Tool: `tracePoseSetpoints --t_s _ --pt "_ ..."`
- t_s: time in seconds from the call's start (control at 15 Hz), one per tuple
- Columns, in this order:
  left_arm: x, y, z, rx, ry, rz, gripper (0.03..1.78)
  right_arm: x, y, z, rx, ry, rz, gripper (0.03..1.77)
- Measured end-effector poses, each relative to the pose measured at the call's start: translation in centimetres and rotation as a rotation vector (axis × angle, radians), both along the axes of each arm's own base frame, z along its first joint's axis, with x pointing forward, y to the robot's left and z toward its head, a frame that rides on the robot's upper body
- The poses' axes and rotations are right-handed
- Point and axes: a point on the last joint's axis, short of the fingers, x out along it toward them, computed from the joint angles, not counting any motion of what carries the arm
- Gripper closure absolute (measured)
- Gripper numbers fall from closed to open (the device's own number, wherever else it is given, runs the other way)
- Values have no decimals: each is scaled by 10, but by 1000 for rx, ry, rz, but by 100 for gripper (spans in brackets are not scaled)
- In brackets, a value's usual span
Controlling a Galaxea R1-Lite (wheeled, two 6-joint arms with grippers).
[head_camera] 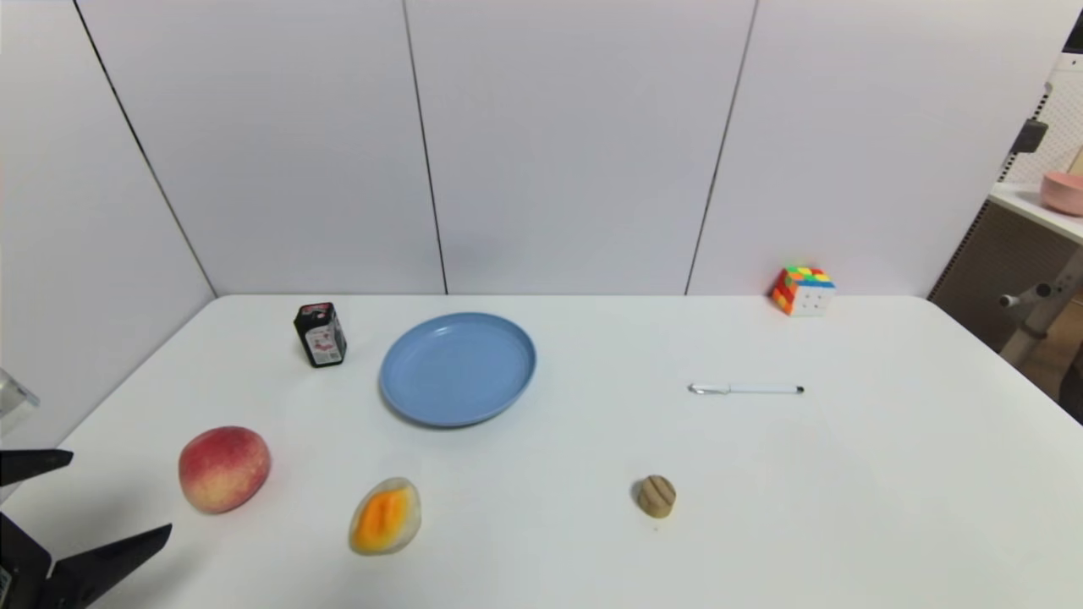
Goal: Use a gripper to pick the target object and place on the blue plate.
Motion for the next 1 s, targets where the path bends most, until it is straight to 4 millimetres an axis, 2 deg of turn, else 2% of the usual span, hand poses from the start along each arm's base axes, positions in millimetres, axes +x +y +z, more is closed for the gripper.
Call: tracePoseSetpoints --t_s 0.13,0.27,0.67,1.0 --pt "9 0 -4 4 143 -3 12 0 0 0 0 0 0 9" --pt "21 2 -3 7 207 7 12 0 0 0 0 0 0 9" --pt "72 7 20 66 317 20 12 0 0 0 0 0 0 9" --pt "114 12 6 82 421 57 12 0 0 0 0 0 0 9"
